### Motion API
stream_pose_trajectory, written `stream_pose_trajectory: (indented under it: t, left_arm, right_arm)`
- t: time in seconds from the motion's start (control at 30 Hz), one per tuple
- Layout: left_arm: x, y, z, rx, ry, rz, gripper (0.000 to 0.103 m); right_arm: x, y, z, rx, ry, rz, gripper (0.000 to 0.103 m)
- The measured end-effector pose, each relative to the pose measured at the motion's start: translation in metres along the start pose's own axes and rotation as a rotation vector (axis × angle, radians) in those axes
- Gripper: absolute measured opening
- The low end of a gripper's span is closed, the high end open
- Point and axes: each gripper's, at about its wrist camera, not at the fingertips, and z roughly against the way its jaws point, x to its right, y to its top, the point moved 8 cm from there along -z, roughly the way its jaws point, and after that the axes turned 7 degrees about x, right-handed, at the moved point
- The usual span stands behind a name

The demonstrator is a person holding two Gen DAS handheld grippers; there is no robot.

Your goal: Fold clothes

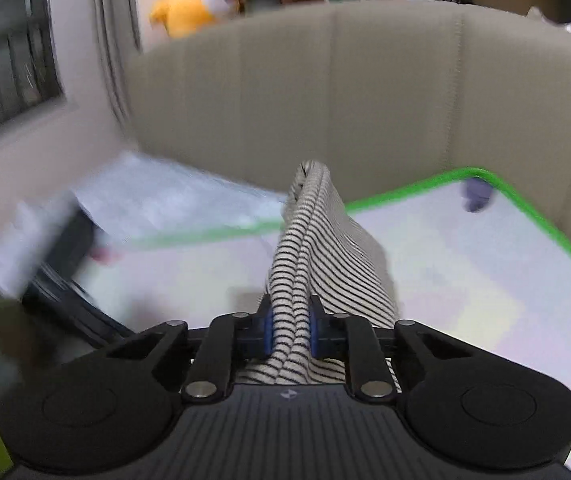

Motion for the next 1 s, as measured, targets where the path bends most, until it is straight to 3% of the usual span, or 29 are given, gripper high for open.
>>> stream_pose_trajectory:
  t: [0.1, 0.17, 0.23, 0.33, 0.4, 0.53, 0.63, 0.67, 0.73, 0.8, 0.87, 0.9, 1.0]
  left_arm:
    - [-0.002, 0.000, -0.001, -0.002, -0.005, 0.010, 0.044]
    - [-0.005, -0.001, 0.004, -0.002, -0.009, 0.024, 0.041]
    - [-0.012, -0.001, 0.014, 0.000, 0.001, 0.052, 0.042]
    - [-0.017, 0.005, 0.037, 0.048, 0.037, 0.006, 0.050]
    - [-0.008, 0.015, 0.053, 0.106, 0.040, -0.064, 0.050]
    - [0.045, 0.048, 0.090, 0.293, -0.023, -0.233, 0.051]
    - [0.078, 0.060, 0.099, 0.369, -0.098, -0.297, 0.061]
    - [0.082, 0.058, 0.092, 0.347, -0.115, -0.276, 0.065]
    - [0.075, 0.048, 0.068, 0.261, -0.102, -0.223, 0.065]
    - [0.060, 0.038, 0.039, 0.212, -0.032, -0.206, 0.058]
    - [0.052, 0.035, 0.024, 0.206, 0.001, -0.218, 0.058]
    - [0.052, 0.035, 0.024, 0.207, 0.002, -0.228, 0.058]
    - [0.051, 0.037, 0.026, 0.202, -0.009, -0.229, 0.058]
  right_arm:
    - [-0.013, -0.021, -0.021, -0.079, 0.069, -0.053, 0.012]
    - [-0.012, -0.041, -0.038, -0.137, 0.065, -0.047, 0.012]
    - [-0.007, -0.058, -0.049, -0.176, 0.056, -0.066, 0.012]
    - [-0.008, -0.064, -0.057, -0.181, 0.088, -0.062, 0.013]
    - [-0.006, -0.067, -0.064, -0.190, 0.097, -0.067, 0.013]
    - [-0.016, -0.078, -0.068, -0.203, 0.106, -0.064, 0.013]
    - [-0.028, -0.081, -0.070, -0.199, 0.094, 0.009, 0.013]
    - [-0.031, -0.081, -0.070, -0.195, 0.087, 0.034, 0.013]
    - [-0.034, -0.077, -0.065, -0.175, 0.071, 0.128, 0.016]
    - [-0.038, -0.071, -0.053, -0.150, 0.065, 0.226, 0.029]
    - [-0.036, -0.062, -0.030, -0.108, 0.093, 0.275, 0.051]
    - [-0.034, -0.057, -0.017, -0.078, 0.101, 0.297, 0.054]
    - [0.006, -0.051, -0.006, -0.053, 0.005, 0.238, 0.058]
